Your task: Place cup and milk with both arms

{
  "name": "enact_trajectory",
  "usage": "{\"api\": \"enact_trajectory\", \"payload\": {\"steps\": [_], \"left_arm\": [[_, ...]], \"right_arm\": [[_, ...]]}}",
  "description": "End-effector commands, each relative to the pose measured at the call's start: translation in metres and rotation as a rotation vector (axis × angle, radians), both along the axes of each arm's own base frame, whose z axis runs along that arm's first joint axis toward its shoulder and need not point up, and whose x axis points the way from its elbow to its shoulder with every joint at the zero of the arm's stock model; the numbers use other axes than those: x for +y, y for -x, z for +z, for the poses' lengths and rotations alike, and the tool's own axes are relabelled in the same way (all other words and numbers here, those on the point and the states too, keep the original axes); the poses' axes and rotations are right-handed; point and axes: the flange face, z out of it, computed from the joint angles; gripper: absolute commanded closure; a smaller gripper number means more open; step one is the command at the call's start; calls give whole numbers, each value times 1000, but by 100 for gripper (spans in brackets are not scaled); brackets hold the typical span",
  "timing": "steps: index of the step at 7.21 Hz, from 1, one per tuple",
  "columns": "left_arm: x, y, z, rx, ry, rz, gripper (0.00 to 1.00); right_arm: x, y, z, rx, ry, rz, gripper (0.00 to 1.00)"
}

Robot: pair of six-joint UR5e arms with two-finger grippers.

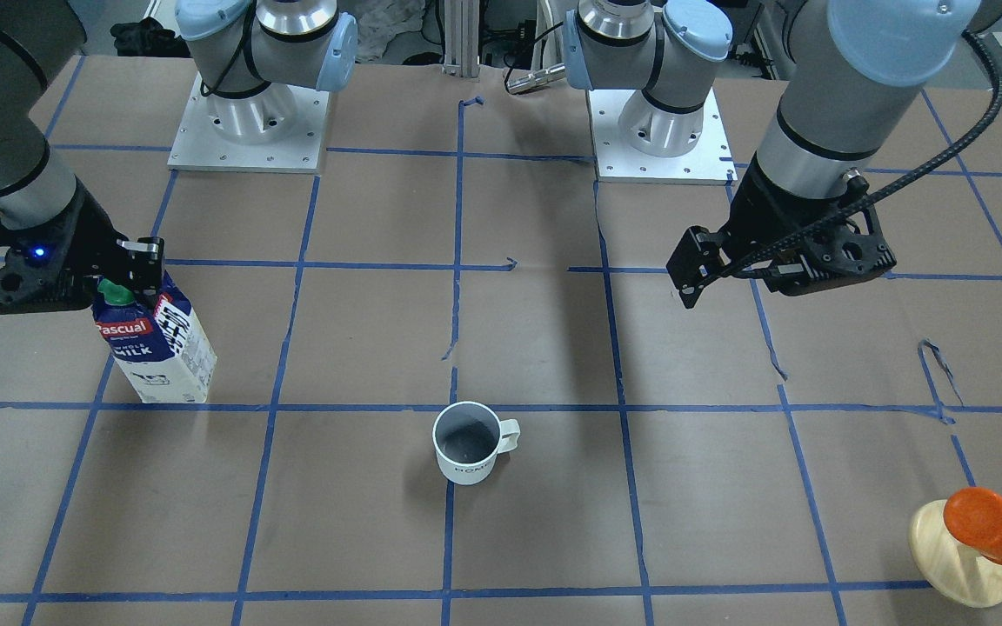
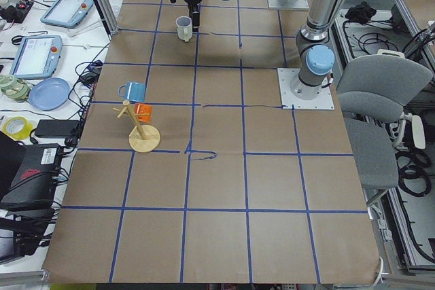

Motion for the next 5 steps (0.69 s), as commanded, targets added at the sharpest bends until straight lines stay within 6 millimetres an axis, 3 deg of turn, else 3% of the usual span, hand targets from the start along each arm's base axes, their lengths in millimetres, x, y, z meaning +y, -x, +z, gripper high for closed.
{"api": "enact_trajectory", "payload": {"steps": [1, 3, 5], "left_arm": [[1, 1, -1, 0, -2, 0, 0], [1, 0, -3, -1, -5, 2, 0], [0, 0, -4, -1, -8, 8, 0]], "right_arm": [[-41, -69, 7, -2, 30, 3, 55], [-74, -105, 12, -4, 53, 25, 54], [-83, -146, -11, -55, 24, 11, 54]]}}
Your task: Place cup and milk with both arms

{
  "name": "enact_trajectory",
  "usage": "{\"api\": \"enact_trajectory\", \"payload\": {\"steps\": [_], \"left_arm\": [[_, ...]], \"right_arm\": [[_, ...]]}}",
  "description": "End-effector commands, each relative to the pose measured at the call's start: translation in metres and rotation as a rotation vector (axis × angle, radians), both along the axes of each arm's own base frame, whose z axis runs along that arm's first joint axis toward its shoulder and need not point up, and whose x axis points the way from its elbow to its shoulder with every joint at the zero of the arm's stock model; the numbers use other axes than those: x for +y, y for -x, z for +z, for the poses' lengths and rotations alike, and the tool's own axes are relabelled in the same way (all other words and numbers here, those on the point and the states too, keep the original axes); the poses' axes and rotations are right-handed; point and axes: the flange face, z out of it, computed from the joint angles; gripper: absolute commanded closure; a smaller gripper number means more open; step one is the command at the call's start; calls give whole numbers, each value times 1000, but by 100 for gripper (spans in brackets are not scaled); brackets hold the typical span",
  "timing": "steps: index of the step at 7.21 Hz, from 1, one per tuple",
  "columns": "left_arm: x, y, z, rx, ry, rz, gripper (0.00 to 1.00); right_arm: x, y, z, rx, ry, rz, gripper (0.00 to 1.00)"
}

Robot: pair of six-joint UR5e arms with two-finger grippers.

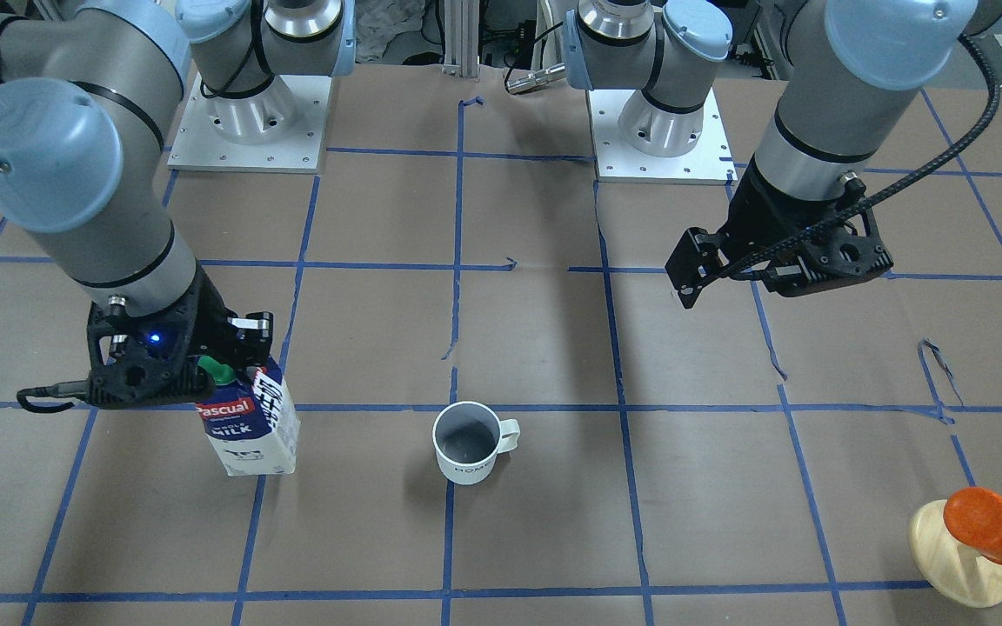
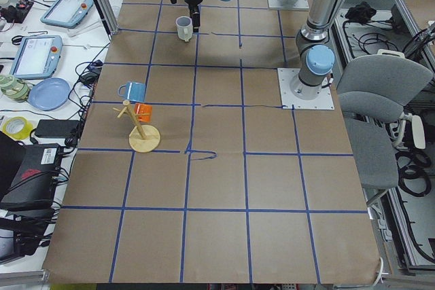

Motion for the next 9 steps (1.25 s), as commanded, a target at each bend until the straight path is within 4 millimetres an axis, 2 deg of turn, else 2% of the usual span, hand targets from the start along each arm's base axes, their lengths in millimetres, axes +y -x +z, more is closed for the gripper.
{"api": "enact_trajectory", "payload": {"steps": [1, 2, 3, 4, 6, 9], "left_arm": [[0, 1, -1, 0, -3, 0, 0], [0, 1, -1, 0, -3, 0, 0], [0, 1, -1, 0, -3, 0, 0], [0, 1, -2, 0, -4, 0, 0], [-1, 1, -3, 0, -6, -6, 0], [-2, 1, -3, 1, -6, -8, 0]], "right_arm": [[-6, -47, -26, -23, -28, 4, 54], [-7, -68, -35, -26, -42, -42, 54], [0, -98, -36, -31, -45, -57, 54], [3, -112, -41, -31, -51, -73, 54], [-8, -118, -46, -53, -51, -71, 54], [-4, -128, -49, -52, -56, -65, 54]]}}
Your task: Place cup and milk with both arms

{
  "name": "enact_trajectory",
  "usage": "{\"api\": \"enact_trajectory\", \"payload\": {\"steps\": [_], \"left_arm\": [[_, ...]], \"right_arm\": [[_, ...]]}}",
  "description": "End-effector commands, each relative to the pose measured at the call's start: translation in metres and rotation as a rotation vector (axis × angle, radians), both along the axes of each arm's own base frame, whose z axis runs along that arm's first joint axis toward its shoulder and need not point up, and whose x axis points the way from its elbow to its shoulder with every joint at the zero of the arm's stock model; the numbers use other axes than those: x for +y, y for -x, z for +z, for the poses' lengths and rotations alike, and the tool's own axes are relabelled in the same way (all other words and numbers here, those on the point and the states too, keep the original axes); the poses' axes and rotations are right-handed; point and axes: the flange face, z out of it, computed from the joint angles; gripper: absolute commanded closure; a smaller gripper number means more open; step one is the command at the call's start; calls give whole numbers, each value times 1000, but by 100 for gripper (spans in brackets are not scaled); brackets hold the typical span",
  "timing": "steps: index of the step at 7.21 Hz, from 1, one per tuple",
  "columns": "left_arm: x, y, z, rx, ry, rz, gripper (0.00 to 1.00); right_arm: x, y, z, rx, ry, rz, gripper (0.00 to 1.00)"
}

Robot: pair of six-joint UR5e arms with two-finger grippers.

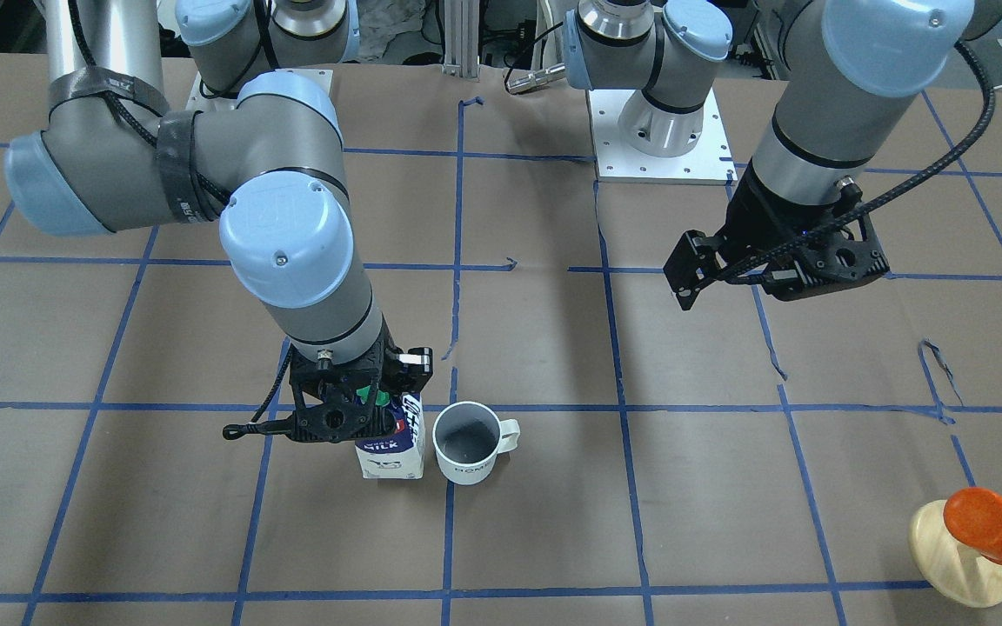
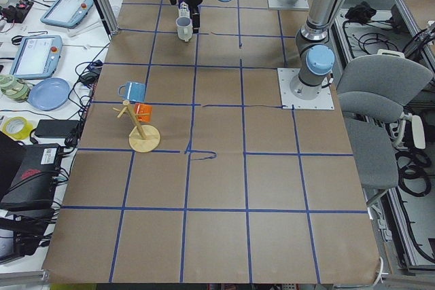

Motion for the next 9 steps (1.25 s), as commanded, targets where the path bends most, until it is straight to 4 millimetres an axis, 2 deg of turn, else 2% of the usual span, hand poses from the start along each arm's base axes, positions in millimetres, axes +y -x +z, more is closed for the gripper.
{"api": "enact_trajectory", "payload": {"steps": [1, 3, 4, 5, 6, 8, 9], "left_arm": [[1, 0, 5, 2, 10, 6, 0], [5, 1, 11, 2, 21, 9, 0], [6, 1, 16, 4, 31, -3, 0], [8, 2, 17, 11, 33, -5, 0], [11, 4, 20, 30, 38, -15, 0], [14, 2, 22, 26, 23, -62, 0], [14, 4, 21, 41, 21, -68, 0]], "right_arm": [[1, -3, -3, 0, -4, 1, 53], [0, -4, -11, 3, -16, 0, 9], [-1, -4, -12, 5, -18, 0, 0], [-1, -3, -5, 4, -7, -2, 0], [2, -1, 23, 3, 32, -2, 0], [29, 10, 85, -5, 107, 7, 0], [55, 16, 111, 0, 91, 10, 0]]}}
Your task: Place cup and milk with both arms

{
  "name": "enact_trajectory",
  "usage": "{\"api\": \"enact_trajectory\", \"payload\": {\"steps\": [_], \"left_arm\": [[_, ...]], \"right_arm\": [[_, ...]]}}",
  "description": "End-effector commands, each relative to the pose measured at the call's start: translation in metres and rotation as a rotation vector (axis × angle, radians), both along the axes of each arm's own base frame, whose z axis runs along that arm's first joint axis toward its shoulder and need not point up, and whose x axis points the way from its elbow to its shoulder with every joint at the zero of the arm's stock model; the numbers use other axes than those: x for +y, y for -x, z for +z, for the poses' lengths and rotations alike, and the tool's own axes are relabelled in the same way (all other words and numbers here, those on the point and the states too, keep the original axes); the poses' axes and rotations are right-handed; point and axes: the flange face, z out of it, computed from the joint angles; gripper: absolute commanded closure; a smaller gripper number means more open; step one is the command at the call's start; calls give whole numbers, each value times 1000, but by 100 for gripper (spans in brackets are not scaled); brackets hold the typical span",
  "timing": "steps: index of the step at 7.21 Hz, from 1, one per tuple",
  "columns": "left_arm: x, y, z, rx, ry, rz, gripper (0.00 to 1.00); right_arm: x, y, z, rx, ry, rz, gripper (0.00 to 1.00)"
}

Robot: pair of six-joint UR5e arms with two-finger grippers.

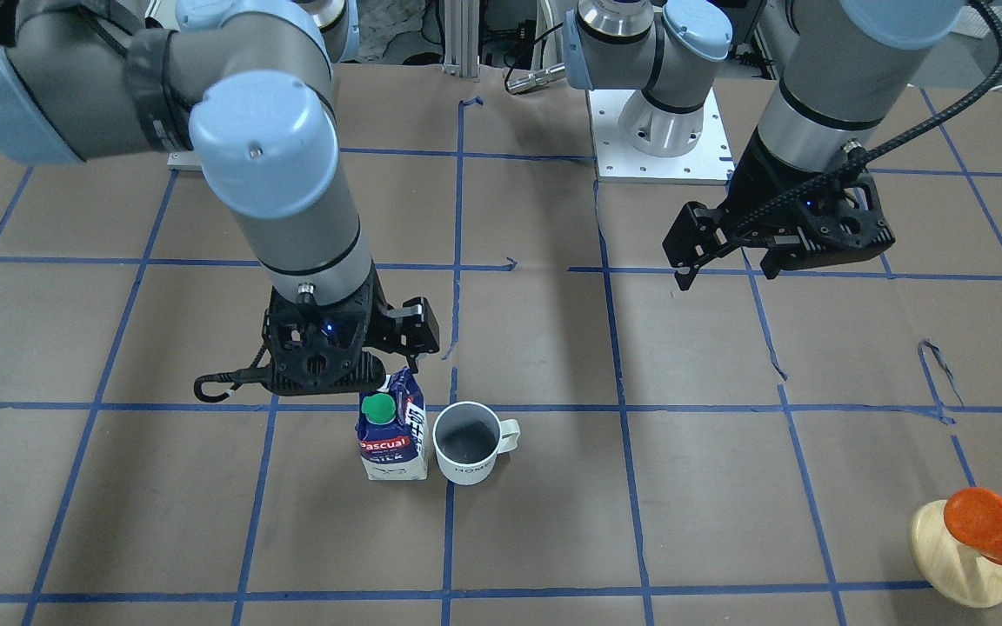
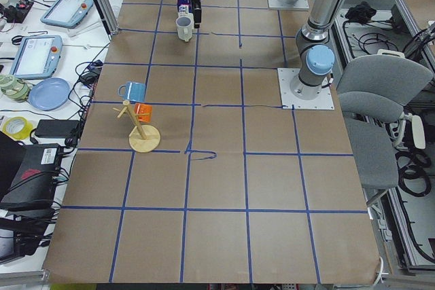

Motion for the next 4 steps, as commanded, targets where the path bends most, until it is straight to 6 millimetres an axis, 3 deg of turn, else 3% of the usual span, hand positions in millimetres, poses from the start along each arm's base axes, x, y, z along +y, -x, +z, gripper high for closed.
{"api": "enact_trajectory", "payload": {"steps": [1, 3, 4], "left_arm": [[0, 2, -1, 43, -5, -13, 0], [0, -1, -1, 40, -6, -7, 0], [0, 0, -2, 39, -10, -8, 0]], "right_arm": [[52, 14, 53, 1, 15, 13, 0], [107, 29, 70, 2, 35, 28, 0], [123, 39, 72, 45, 48, 21, 0]]}}
